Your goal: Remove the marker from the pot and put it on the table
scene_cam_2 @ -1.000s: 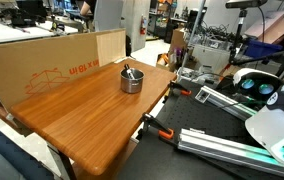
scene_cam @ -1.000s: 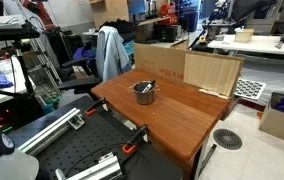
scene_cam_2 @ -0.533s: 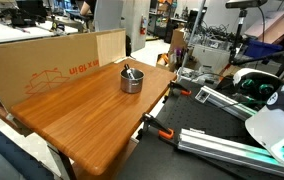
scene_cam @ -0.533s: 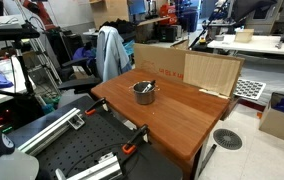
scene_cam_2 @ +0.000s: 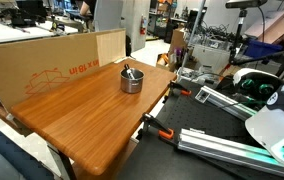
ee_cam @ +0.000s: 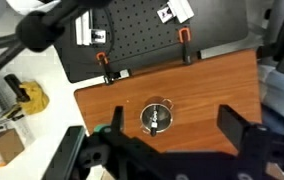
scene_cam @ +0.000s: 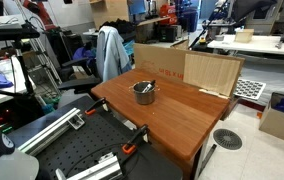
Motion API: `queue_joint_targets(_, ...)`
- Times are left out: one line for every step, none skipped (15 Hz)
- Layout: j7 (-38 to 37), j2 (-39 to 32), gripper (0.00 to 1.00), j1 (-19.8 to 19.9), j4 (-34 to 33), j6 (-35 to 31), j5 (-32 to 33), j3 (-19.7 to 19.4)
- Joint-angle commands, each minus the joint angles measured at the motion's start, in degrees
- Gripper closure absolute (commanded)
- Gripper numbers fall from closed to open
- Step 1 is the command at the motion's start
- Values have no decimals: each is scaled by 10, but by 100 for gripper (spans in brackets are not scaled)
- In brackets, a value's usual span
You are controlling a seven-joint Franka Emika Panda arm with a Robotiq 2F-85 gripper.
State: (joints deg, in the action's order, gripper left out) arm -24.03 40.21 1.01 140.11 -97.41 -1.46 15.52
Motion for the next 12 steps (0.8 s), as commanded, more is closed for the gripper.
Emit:
queue_joint_targets(17, 12, 0, -14, 57, -69, -7, -30)
queue_joint_targets(21, 14, 0, -13, 74, -90, -3, -33)
queue_joint_targets(23, 15, 0, -11, 91, -115, 0, -36)
queue_joint_targets(28, 16, 0, -10, 108, -141, 1, -42)
queue_joint_targets(28, 18, 0, -8, 126, -169, 1, -45)
queue_joint_targets(31, 13, 0, -7, 139, -193, 2, -48)
queue_joint_targets(31, 10, 0, -5, 156, -220, 1, -51)
queue_joint_targets(35, 4, 0, -4, 169, -241, 0, -56)
queue_joint_targets(36, -2, 0, -2, 185, -265, -1, -59)
queue_joint_targets(38, -11, 0, 1, 197, -285, -1, -64)
queue_joint_targets(35, -27, 0, 4, 209, -309, -2, -65)
queue_joint_targets(36, -55, 0, 8, 199, -322, -2, -69)
